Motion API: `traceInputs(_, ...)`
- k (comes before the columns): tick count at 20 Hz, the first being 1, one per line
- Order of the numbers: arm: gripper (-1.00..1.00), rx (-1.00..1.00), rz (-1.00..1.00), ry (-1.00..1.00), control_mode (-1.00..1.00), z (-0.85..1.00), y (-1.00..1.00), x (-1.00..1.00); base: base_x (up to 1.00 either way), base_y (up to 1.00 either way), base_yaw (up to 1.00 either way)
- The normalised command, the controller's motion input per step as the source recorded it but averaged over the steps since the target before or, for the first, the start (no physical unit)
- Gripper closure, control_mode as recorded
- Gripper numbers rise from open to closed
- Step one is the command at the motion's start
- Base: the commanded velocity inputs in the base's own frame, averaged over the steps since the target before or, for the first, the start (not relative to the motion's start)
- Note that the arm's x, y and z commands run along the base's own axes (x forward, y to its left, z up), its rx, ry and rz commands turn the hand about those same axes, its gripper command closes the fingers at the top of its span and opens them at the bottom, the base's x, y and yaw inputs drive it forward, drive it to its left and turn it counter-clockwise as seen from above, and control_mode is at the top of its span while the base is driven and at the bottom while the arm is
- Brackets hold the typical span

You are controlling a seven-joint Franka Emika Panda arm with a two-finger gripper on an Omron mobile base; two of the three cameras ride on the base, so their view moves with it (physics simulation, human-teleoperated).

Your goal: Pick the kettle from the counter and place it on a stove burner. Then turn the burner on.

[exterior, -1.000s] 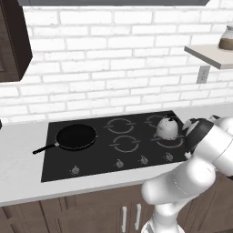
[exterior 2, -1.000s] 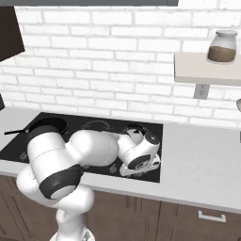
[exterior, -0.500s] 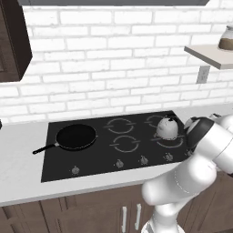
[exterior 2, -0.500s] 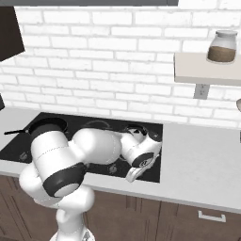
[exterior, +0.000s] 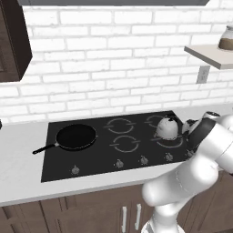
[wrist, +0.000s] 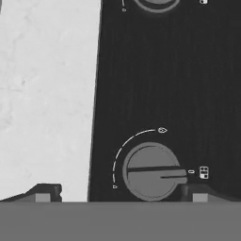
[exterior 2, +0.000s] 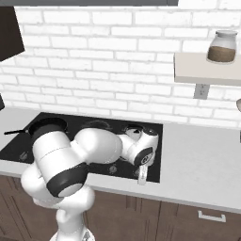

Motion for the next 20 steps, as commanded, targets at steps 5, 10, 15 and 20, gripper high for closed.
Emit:
traceInputs(5,-1.0,-0.04,0.89,-0.24,-1.0,0.14,-0.01,0.0,0.0,0.0,0.0)
traceInputs(10,-1.0,-0.03,0.94,-0.18,-1.0,0.17,-0.04,0.0,0.0,0.0,0.0)
traceInputs(15,-1.0,-0.01,0.72,-0.33,-1.0,0.67,0.0,-0.23,0.0,0.0,0.0)
traceInputs(20,-1.0,0.0,0.68,-0.43,-1.0,1.0,-0.08,-0.21,0.0,0.0,0.0)
